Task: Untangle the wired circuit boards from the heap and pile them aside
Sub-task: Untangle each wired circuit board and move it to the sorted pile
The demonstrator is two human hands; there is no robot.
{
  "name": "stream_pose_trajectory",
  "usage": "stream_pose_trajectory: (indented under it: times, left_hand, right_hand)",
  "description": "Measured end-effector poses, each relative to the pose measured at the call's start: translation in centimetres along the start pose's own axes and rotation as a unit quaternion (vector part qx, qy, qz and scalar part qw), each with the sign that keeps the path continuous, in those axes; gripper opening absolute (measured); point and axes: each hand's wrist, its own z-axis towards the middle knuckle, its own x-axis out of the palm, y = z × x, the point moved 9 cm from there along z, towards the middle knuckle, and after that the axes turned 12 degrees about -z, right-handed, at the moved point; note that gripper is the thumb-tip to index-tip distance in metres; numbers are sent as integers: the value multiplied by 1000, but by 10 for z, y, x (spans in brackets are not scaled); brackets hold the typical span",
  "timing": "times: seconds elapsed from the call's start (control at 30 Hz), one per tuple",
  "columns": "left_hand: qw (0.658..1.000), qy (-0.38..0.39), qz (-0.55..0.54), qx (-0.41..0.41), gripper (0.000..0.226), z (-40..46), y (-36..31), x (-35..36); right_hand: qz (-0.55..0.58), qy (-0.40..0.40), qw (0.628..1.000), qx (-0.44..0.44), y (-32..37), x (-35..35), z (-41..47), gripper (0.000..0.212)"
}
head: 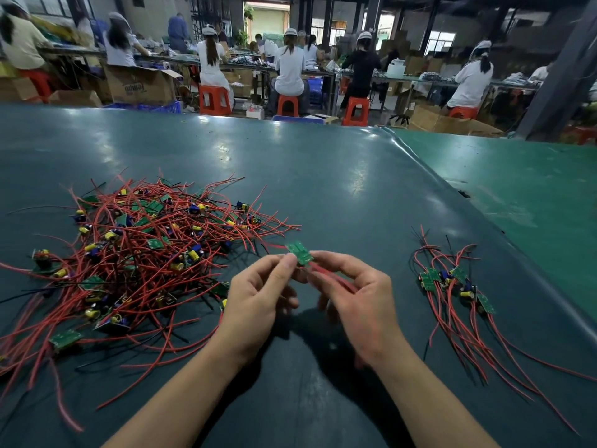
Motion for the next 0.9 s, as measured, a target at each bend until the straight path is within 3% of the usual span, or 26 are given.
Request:
stream_pose_trajectory:
  times: [0.1, 0.17, 0.27, 0.37, 0.4, 0.47, 0.53, 0.73, 0.9]
  left_hand:
    - [994, -31, -79, -63, 28, 3, 6, -5]
    - [990, -17, -107, -90, 28, 2, 10, -3]
    - [986, 14, -115, -116, 18, 1, 16, 2]
    - [982, 49, -99, -153, 23, -2, 23, 10]
    - [981, 59, -92, -161, 24, -4, 24, 12]
    - [982, 72, -67, -163, 14, -6, 24, 14]
    - [984, 80, -39, -152, 10, -6, 23, 14]
    - [988, 75, -44, -129, 25, -4, 21, 11]
    - [987, 47, -54, -142, 37, -2, 26, 5]
  right_hand:
    - [-206, -31, 958, -199, 29, 2, -9, 26]
    - [-251, -37, 941, -222, 31, 0, -11, 30]
    - [-190, -44, 976, -97, 15, -8, -3, 31]
    - [5, 9, 995, 101, -17, -1, 0, 12]
    - [48, 31, 990, 131, -21, 3, -1, 18]
    - [77, 55, 985, 142, -20, 7, -3, 36]
    - [78, 48, 988, 121, -13, 6, -1, 40]
    - [89, 62, 983, 145, -17, 5, -3, 28]
    - [87, -7, 988, 130, -15, -7, 1, 12]
